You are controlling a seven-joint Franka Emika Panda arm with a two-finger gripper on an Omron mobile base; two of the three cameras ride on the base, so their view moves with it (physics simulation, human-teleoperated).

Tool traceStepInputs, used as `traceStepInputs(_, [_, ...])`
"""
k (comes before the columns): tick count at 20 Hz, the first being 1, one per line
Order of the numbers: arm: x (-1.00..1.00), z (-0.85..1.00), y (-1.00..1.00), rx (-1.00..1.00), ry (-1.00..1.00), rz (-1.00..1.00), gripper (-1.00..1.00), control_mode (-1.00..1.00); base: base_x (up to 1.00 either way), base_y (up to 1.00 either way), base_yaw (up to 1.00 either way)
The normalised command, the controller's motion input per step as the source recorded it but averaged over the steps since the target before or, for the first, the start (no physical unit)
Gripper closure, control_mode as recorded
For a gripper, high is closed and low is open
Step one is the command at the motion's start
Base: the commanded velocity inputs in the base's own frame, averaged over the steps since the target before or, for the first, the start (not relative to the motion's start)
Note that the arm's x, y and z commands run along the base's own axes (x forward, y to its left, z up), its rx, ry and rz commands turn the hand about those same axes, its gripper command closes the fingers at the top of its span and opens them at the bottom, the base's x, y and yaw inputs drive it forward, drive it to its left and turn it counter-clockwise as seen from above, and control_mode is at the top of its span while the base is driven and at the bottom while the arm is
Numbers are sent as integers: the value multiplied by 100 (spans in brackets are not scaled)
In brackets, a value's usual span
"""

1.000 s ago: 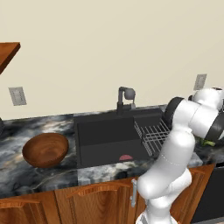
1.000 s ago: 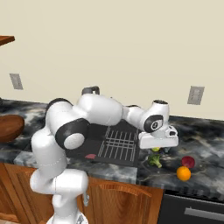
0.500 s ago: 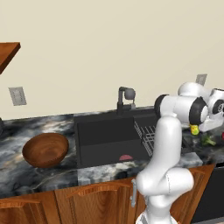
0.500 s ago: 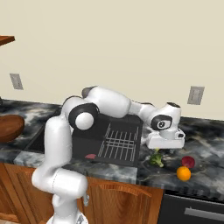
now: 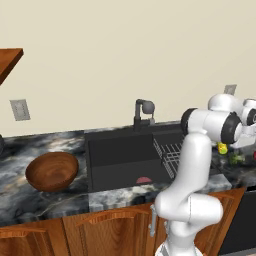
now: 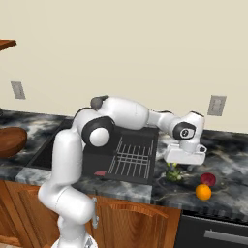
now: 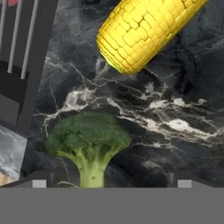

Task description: There is a mixed pile of frozen fruits and vegetables on the counter. Locate all the frozen vegetables and place the items in a bowl on the counter. Take all the frozen fruits and defrost them in a running sink.

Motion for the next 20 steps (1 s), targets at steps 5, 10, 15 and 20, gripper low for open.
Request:
traceStepInputs(5, [-21, -14, 26, -1, 8, 5, -100, -100, 0, 0, 0])
traceStepInputs(10, [-10, -25, 11, 0, 11, 2, -100, -100, 0, 0, 0])
traceStepInputs(15, [0, -17, 4, 1, 6, 0, -100, -100, 0, 0, 0])
traceStepInputs(20, [0, -9, 9, 1, 4, 0, 100, -100, 0, 0, 0])
